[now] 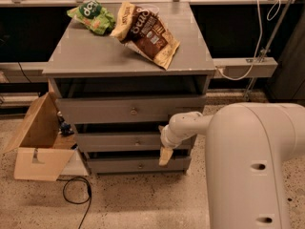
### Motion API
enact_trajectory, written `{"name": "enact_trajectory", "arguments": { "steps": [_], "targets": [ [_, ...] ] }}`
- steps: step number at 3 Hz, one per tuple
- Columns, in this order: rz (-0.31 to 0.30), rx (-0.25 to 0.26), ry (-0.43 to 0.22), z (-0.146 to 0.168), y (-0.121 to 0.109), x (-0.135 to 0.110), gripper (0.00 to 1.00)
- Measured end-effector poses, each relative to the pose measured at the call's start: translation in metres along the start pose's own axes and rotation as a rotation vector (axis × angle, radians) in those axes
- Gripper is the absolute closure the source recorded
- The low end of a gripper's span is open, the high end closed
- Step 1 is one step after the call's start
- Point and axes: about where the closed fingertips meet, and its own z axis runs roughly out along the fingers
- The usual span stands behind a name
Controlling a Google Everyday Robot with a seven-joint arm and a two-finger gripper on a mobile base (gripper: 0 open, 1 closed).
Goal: Open middle drawer
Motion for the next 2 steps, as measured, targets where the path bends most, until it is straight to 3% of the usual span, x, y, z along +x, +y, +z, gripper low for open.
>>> {"name": "enact_trajectory", "arguments": {
  "steps": [2],
  "targets": [
    [-0.015, -0.039, -0.027, 0.036, -0.005, -0.009, 0.00]
  ]
}}
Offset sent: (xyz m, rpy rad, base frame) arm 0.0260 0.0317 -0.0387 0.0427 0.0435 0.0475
